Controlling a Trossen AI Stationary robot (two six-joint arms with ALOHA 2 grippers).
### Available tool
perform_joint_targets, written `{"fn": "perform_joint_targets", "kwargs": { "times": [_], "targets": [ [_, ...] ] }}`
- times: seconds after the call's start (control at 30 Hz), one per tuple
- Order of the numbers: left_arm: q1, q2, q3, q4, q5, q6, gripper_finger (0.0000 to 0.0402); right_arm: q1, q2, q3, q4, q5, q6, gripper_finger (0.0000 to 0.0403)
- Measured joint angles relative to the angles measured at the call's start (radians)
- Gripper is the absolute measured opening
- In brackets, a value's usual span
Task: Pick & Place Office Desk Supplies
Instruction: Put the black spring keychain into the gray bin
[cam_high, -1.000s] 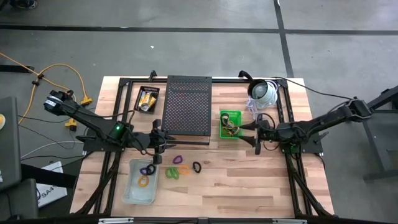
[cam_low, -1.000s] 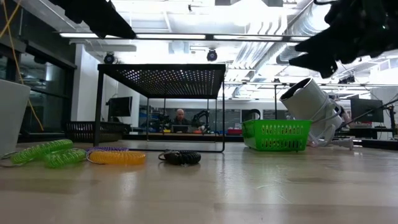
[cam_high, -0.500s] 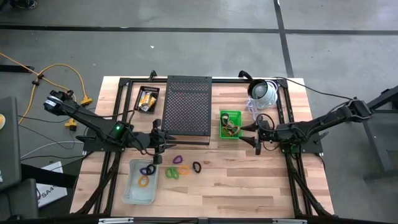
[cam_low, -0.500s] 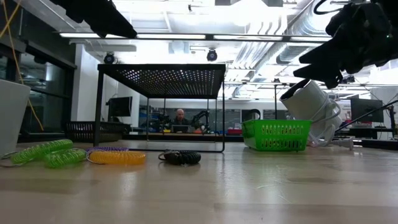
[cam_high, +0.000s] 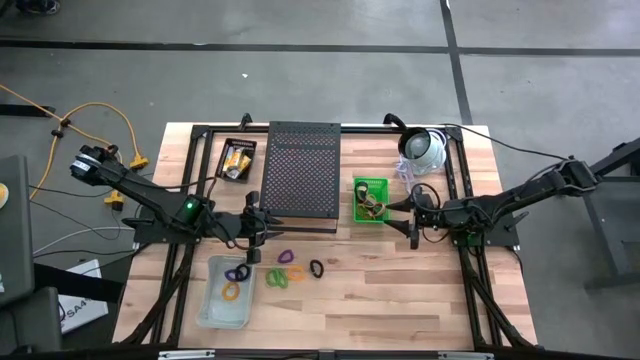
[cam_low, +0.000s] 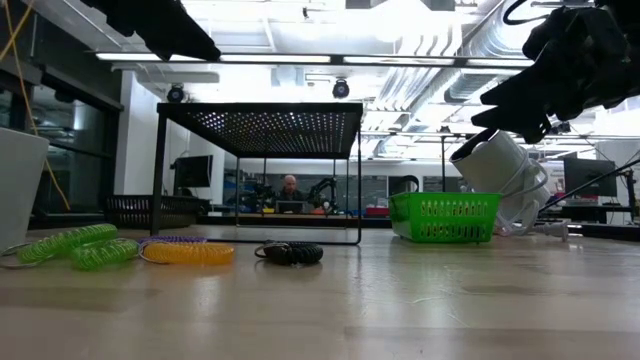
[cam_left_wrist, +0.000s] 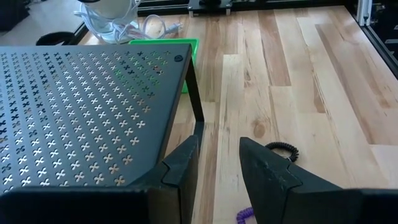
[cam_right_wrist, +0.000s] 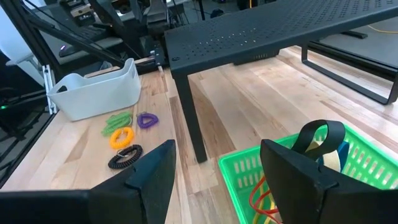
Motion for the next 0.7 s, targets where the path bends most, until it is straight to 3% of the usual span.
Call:
{"fn": "perform_joint_targets", "kwargs": {
  "times": [0.3,0.7],
  "targets": [
    [0.000,0.000,0.000,0.005,0.039,0.020,0.0113,0.000,0.000,0.001,0.000,0.000,0.000,0.0223],
    [0.013,0.108,0.004,0.131,0.256,0.192,0.0113,0.000,0.000,0.001,-0.002,0.000,0.000,0.0223]
  ]
}}
